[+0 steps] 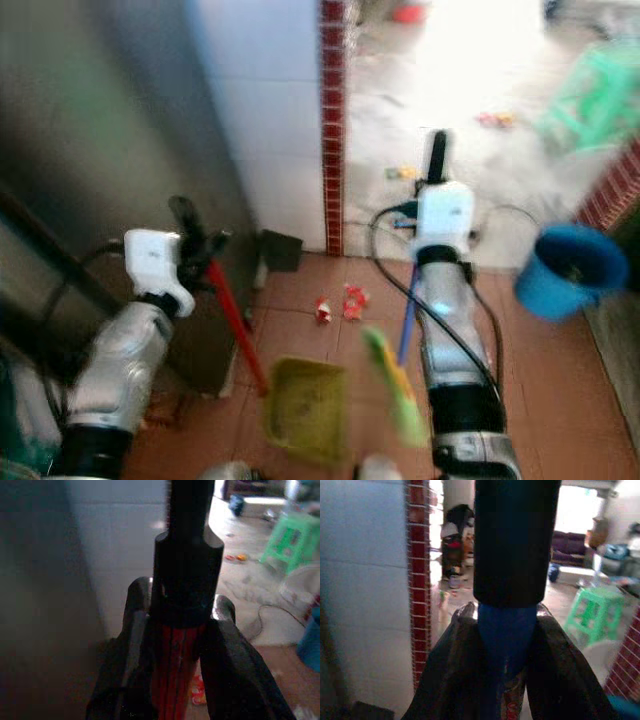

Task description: Sweep floor

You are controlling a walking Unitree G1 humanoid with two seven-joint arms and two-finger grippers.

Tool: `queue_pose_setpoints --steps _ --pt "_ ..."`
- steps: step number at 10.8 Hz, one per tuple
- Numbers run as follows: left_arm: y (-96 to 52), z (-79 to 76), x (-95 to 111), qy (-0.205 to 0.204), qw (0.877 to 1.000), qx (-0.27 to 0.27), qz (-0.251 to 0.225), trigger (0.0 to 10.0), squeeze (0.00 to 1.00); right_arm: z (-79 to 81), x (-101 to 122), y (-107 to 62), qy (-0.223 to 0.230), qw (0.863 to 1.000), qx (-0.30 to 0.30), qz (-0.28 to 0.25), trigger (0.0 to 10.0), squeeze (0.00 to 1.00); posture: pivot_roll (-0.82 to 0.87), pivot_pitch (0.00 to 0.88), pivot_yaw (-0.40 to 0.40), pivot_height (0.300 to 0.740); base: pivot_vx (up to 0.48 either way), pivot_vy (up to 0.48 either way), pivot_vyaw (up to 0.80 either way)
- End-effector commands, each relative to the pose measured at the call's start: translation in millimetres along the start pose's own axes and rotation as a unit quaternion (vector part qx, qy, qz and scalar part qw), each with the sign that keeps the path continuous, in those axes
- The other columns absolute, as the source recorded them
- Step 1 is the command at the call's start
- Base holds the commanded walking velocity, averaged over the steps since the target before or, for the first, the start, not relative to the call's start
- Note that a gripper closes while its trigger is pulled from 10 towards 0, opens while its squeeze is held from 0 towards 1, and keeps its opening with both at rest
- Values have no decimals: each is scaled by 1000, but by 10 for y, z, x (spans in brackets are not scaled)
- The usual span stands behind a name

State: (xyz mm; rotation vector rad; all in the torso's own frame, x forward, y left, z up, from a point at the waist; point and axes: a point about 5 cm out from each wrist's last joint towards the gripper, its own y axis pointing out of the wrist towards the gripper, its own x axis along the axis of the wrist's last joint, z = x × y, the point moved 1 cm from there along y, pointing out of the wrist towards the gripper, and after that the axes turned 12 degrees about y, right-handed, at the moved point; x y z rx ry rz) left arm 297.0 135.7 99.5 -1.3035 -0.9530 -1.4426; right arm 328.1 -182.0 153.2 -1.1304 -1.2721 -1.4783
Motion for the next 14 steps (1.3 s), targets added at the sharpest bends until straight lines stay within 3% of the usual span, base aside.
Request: queue_pose_setpoints --steps 1,4,6,9,14 --pt "9 -9 90 0 1000 0 -26 10000 0 -11 75 37 -13 1000 2 -17 10000 0 -96 0 50 740 0 0 -800" --pt "-14 -50 119 7 999 -5 -35 10000 0 56 16 -6 -11 1000 15 -2 10000 0 -79 0 34 740 0 0 -800" --pt "-70 -117 17 -18 1000 1 -18 10000 0 84 -13 -30 -6 1000 20 2 10000 0 -93 0 55 740 0 0 0" --pt "-93 -220 -27 -26 999 -19 -10 10000 0 0 -18 -59 -8 1000 14 5 10000 0 -109 0 73 740 0 0 0" --pt "-77 -155 -16 -33 999 -5 -9 10000 0 20 -26 -48 -1 1000 18 10 10000 0 -105 0 66 740 0 0 0"
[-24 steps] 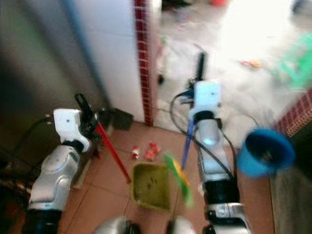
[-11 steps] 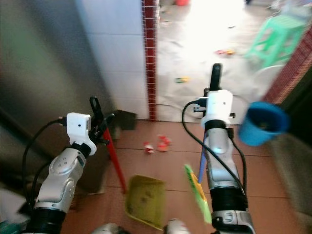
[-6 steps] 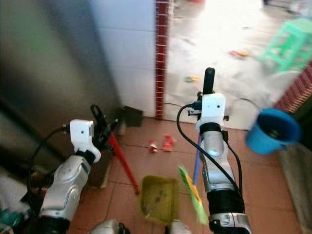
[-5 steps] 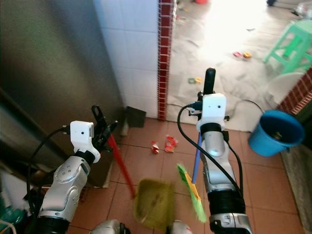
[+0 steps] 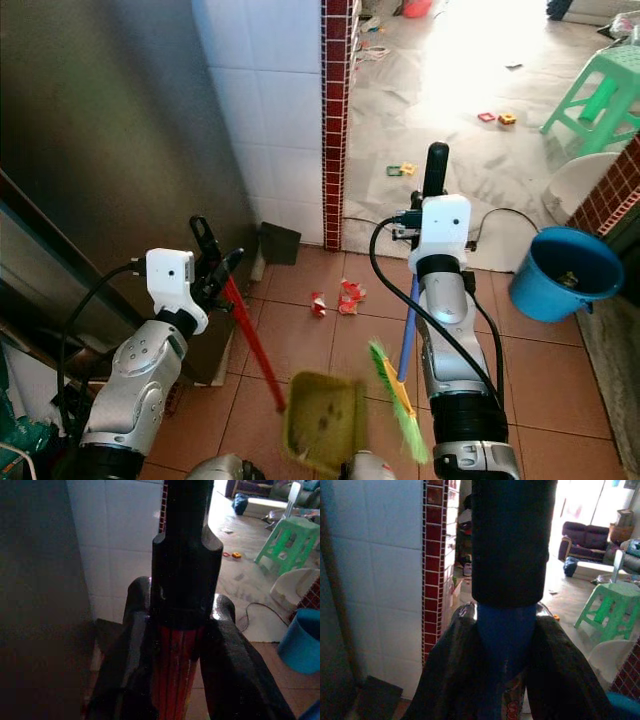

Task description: Sweep floor

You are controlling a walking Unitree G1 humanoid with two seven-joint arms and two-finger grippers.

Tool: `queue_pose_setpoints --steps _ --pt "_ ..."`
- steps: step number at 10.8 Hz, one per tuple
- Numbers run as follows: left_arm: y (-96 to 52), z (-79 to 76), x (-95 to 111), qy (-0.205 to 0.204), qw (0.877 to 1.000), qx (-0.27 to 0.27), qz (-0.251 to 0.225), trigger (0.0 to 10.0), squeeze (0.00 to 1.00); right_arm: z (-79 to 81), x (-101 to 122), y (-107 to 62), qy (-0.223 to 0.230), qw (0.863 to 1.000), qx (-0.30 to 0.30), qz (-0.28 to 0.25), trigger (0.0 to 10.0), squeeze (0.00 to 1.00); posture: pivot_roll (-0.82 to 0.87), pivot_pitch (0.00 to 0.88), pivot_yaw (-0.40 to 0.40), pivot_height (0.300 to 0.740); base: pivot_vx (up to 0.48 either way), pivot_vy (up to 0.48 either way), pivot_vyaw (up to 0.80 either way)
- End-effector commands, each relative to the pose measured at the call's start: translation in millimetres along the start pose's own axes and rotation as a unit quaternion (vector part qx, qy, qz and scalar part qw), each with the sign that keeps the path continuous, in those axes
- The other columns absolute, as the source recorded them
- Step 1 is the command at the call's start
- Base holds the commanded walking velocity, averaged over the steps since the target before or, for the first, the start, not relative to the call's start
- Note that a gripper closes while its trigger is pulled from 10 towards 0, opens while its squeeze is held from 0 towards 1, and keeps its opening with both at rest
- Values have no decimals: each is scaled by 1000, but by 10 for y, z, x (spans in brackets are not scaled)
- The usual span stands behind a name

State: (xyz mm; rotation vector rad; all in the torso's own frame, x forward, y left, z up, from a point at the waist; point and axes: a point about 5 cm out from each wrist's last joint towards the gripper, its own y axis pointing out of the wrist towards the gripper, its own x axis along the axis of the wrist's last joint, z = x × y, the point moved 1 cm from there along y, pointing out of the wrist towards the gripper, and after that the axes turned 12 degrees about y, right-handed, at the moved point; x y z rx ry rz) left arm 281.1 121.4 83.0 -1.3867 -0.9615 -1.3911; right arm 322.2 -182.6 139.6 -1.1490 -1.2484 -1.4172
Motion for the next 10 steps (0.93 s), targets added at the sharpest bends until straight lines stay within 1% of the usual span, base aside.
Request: queue_pose_setpoints --steps 1,2,3,5,6,7,8,10 --pt "30 27 130 -1 1000 3 -25 10000 0 33 97 38 1 1000 8 -18 10000 0 -106 0 65 740 0 0 0" --pt "31 23 128 -2 1000 2 -24 10000 0 32 98 38 0 1000 8 -17 10000 0 -107 0 65 740 0 0 -525" --pt "35 14 125 -3 1000 0 -23 10000 0 31 97 40 1 1000 10 -15 10000 0 -108 0 64 740 0 270 -800" --pt "33 7 116 -4 1000 -2 -21 10000 0 29 97 39 0 1000 11 -14 10000 0 -110 0 63 740 0 480 -800" --pt "36 2 121 -4 1000 -2 -23 10000 0 28 100 44 -1 1000 12 -14 10000 0 -111 0 61 740 0 334 -800" --pt "35 -2 132 3 1000 -3 -27 10000 0 28 103 48 -1 1000 13 -15 10000 0 -111 0 61 740 0 0 -800" --pt "33 -7 128 -2 1000 -3 -26 10000 0 34 104 51 -1 1000 14 -14 10000 0 -111 0 61 740 0 0 -613" --pt "38 -16 140 3 1000 -4 -28 10000 0 58 93 55 1 1000 16 -12 10000 0 -107 0 61 740 0 0 0"
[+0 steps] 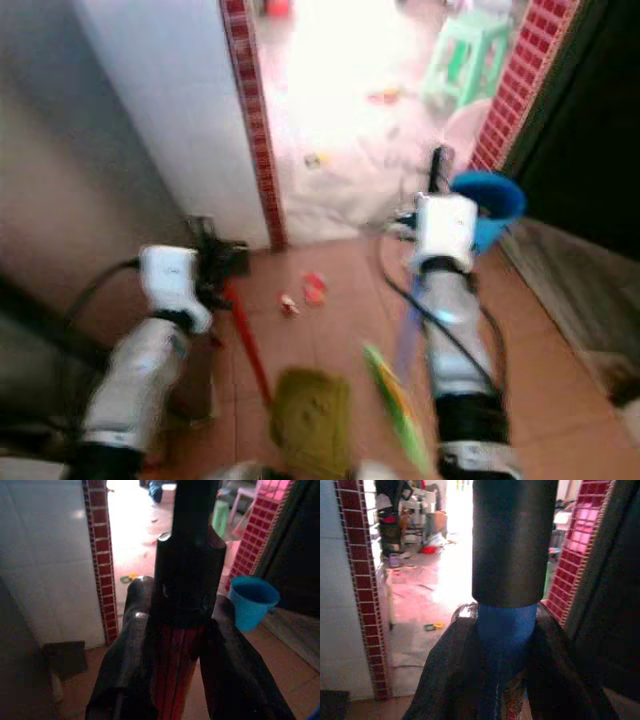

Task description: Sweep floor

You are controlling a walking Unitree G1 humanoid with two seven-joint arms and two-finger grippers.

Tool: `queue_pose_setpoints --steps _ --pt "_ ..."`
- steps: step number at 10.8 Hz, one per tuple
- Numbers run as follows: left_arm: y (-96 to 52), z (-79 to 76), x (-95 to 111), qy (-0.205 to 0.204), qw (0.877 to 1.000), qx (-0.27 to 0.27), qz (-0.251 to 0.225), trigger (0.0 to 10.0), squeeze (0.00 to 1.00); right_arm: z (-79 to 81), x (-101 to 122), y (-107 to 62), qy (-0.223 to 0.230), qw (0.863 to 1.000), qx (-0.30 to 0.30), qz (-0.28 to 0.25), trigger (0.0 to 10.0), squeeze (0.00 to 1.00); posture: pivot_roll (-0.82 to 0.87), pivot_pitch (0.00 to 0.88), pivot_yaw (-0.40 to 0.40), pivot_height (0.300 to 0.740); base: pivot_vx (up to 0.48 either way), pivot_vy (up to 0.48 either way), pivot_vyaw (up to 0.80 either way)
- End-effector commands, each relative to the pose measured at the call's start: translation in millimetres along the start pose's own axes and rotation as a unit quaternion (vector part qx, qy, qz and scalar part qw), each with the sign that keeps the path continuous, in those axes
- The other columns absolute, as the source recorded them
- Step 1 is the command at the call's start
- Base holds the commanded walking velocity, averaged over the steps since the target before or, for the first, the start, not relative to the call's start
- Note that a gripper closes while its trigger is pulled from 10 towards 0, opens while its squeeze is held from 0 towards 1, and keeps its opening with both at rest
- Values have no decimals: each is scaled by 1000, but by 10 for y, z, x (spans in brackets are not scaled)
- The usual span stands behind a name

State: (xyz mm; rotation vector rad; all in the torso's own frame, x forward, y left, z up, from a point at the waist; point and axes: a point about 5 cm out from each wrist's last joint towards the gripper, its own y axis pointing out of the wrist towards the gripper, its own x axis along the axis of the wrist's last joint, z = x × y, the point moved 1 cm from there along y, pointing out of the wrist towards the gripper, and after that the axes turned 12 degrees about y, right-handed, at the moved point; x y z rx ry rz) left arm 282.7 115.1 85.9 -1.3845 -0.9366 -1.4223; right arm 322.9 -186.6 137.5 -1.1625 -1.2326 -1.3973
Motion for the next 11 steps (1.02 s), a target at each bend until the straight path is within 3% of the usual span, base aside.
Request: queue_pose_setpoints --steps 1,2,8,11 --pt "7 32 113 -1 1000 5 -29 10000 0 114 111 46 2 1000 18 -24 10000 0 -106 0 61 740 0 0 0" --pt "9 18 129 -2 999 0 -34 10000 0 124 109 52 2 1000 19 -23 10000 0 -104 0 63 740 0 0 0" --pt "56 -31 176 -2 999 -7 -42 10000 0 208 108 65 9 999 41 -23 10000 0 -96 0 73 740 0 -381 0" --pt "109 19 213 3 999 10 -40 10000 0 283 97 103 12 998 57 -16 10000 0 -75 0 69 740 0 0 0"
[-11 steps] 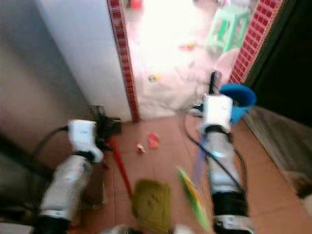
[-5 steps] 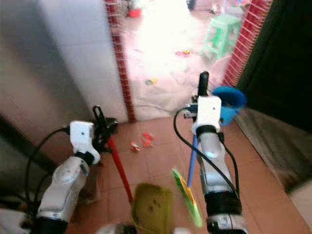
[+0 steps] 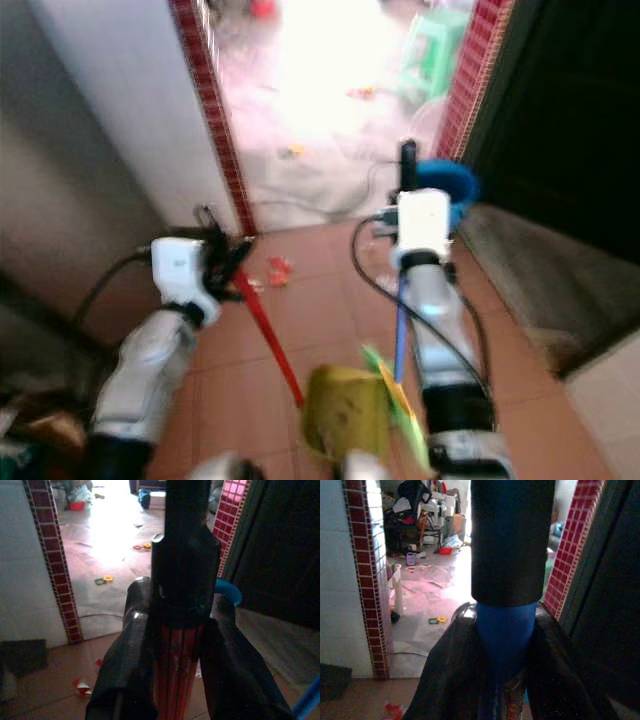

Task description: Sweep floor

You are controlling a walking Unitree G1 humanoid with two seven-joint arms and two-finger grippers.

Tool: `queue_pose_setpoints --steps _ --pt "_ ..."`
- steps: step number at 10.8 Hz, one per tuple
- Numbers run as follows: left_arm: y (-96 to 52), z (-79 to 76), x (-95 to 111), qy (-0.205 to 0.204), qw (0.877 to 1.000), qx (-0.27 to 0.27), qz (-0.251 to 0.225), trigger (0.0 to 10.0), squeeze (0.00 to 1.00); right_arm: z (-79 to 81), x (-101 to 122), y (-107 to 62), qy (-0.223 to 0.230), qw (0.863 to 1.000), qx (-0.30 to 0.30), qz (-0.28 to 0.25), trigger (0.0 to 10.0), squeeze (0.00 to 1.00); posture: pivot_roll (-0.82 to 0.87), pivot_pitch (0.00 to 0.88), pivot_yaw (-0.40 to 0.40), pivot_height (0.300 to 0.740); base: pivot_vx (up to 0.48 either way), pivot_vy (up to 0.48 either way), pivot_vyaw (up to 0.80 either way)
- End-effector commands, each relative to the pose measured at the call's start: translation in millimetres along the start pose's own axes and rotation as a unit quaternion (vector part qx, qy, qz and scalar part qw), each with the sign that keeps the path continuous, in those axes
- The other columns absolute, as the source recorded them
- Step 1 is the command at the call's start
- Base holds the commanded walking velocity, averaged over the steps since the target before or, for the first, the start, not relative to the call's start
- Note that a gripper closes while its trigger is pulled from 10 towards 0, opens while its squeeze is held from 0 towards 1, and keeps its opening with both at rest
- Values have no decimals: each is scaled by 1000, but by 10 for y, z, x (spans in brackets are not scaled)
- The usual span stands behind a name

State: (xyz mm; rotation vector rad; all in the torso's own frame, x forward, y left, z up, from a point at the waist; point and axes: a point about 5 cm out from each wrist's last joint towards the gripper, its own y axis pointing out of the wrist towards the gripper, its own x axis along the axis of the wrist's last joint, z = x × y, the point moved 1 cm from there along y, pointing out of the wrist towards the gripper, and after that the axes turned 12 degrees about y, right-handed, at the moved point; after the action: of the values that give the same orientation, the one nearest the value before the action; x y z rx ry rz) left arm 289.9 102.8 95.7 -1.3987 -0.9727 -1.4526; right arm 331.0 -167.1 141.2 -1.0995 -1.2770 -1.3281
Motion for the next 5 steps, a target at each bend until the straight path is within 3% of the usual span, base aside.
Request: queue_pose_setpoints --steps 1,2,4,5 --pt "-9 114 98 11 999 25 -20 10000 0 105 64 22 8 1000 25 -13 10000 0 -79 0 60 740 0 0 0" --pt "-72 154 -20 11 999 41 -6 10000 0 115 -75 -29 15 999 41 14 10000 0 -81 0 56 740 0 0 0" --pt "-286 462 -333 42 991 121 39 10000 0 27 -320 -151 -8 997 56 49 10000 0 -73 0 46 740 0 0 0" --pt "-382 562 -322 57 988 140 35 10000 0 -51 -319 -157 -13 998 49 46 10000 0 -61 0 34 740 0 0 0"
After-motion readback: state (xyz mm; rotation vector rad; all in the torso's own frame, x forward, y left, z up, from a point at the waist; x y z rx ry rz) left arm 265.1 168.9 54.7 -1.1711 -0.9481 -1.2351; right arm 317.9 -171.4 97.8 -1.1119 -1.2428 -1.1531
